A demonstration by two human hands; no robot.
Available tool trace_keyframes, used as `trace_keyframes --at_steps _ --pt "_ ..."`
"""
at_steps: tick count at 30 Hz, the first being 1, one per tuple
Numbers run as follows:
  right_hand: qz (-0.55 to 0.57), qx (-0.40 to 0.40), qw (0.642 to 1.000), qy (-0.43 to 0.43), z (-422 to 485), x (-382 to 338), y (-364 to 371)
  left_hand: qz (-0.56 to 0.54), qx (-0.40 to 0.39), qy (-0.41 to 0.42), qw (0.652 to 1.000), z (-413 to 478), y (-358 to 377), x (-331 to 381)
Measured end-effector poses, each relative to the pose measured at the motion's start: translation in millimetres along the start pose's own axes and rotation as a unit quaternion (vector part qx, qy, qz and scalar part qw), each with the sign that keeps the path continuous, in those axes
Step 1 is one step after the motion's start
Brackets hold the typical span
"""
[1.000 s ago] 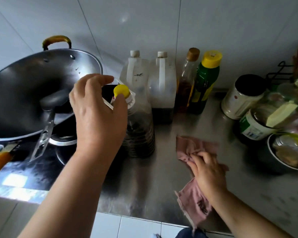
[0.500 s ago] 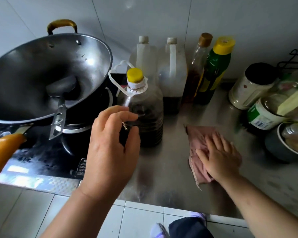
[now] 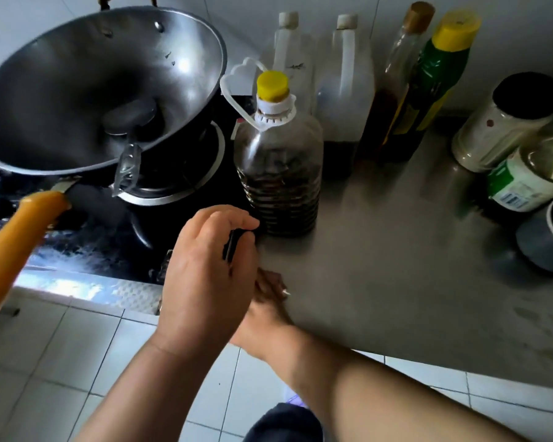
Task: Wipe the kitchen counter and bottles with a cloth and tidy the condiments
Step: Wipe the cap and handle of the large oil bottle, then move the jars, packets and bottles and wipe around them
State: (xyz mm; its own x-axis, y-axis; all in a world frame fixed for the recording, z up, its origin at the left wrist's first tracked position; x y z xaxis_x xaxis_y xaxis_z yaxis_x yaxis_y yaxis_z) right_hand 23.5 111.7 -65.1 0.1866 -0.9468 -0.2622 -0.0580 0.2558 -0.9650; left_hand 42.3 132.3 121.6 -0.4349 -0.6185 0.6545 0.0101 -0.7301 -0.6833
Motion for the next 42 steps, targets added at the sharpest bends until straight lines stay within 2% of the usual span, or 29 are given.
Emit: trace_keyframes --at_steps 3,5,9,12,16,21,27,31,36,38,40,42 --pt "-0.061 -0.024 0.996 -0.059 -25 13 8 -0.005 -0.012 -0.019 1.000 -6 10 7" --pt "-0.056 -0.014 0.997 -0.055 -49 34 4 -0.006 -0.015 -0.030 0.999 -11 21 18" --pt "-0.076 0.007 0.997 -0.022 -113 92 -6 -0.012 -0.040 -0.013 0.999 -21 57 54" --pt "-0.106 -0.023 0.994 0.023 -177 147 -17 -0.019 -0.081 0.026 0.996 -34 102 98" --pt "-0.116 -0.040 0.991 0.047 -244 203 -30 -0.026 -0.114 0.023 0.993 -45 141 138" --pt "-0.115 -0.019 0.989 0.093 -337 282 -55 -0.033 -0.164 0.028 0.985 -69 198 206" --pt "-0.098 -0.053 0.980 0.163 -429 366 -77 -0.025 -0.210 0.021 0.977 -92 250 253" --pt "-0.055 -0.115 0.961 0.245 -490 424 -91 -0.005 -0.238 -0.041 0.970 -109 277 266" --pt "-0.040 -0.005 0.940 0.340 -506 467 -124 0.005 -0.253 -0.144 0.957 -123 305 263" --pt "-0.037 0.041 0.917 0.396 -495 477 -121 -0.041 -0.278 -0.245 0.928 -123 323 255" --pt "0.011 0.044 0.890 0.455 -480 481 -118 -0.132 -0.305 -0.358 0.873 -124 342 253" --pt "0.064 0.103 0.864 0.489 -465 476 -124 -0.192 -0.326 -0.415 0.827 -122 357 259"
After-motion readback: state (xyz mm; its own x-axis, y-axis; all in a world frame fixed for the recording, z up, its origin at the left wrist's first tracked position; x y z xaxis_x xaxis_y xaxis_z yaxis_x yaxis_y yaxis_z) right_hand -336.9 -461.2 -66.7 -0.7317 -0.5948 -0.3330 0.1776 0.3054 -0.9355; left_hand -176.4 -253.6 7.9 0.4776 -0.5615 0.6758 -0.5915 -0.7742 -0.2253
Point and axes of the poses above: each hand's wrist, its own z-axis towards the middle knuckle, its own y-axis out of the palm, x = y × z, the point moved 5 cm from there along z, towards the middle knuckle, and after that the axes turned 5 degrees about -y, right-handed, at the moved point
